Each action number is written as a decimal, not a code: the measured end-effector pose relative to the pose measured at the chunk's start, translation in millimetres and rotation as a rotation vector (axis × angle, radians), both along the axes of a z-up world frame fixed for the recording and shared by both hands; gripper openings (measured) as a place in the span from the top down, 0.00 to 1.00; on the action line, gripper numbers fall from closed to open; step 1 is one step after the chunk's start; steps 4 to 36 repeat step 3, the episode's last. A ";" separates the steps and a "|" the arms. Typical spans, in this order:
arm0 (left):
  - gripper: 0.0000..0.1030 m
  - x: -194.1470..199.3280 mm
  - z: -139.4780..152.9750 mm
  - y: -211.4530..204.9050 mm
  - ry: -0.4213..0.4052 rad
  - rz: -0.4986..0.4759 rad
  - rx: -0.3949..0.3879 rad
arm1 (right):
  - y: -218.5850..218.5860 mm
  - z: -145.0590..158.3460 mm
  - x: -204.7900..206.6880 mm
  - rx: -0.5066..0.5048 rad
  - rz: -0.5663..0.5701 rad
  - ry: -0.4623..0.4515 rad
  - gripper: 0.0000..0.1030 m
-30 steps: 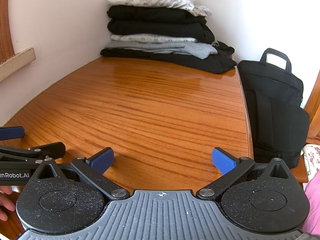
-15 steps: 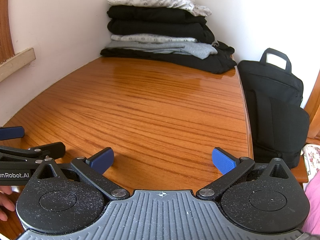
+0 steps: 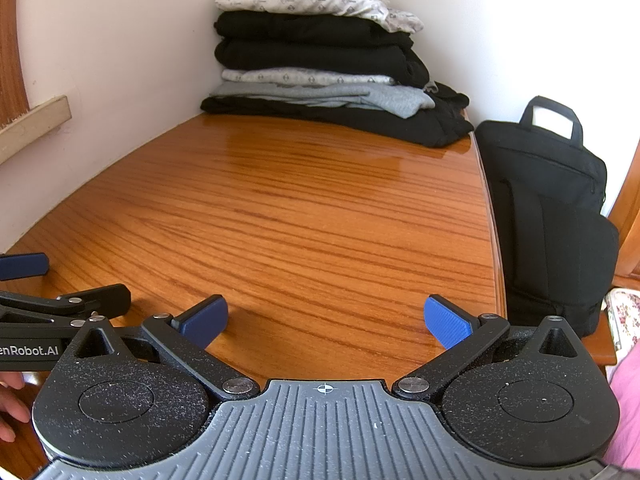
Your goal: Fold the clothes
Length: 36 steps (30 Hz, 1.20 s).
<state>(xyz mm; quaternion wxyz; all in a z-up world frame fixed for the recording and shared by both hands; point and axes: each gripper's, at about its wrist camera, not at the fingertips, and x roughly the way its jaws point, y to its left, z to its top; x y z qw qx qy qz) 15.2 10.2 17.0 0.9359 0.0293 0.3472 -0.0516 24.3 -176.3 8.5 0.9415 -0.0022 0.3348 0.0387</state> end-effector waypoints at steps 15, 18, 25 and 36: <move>0.00 -0.1 0.0 -0.1 0.000 0.000 0.000 | -0.1 0.0 0.1 0.000 0.000 0.000 0.00; 0.00 -0.1 0.0 -0.1 0.000 0.000 0.000 | -0.1 0.0 0.1 0.000 0.000 0.000 0.00; 0.00 -0.1 0.0 -0.1 0.000 0.000 0.000 | -0.1 0.0 0.1 0.000 0.000 0.000 0.00; 0.00 -0.1 0.0 -0.1 0.000 0.000 0.000 | -0.1 0.0 0.1 0.000 0.000 0.000 0.00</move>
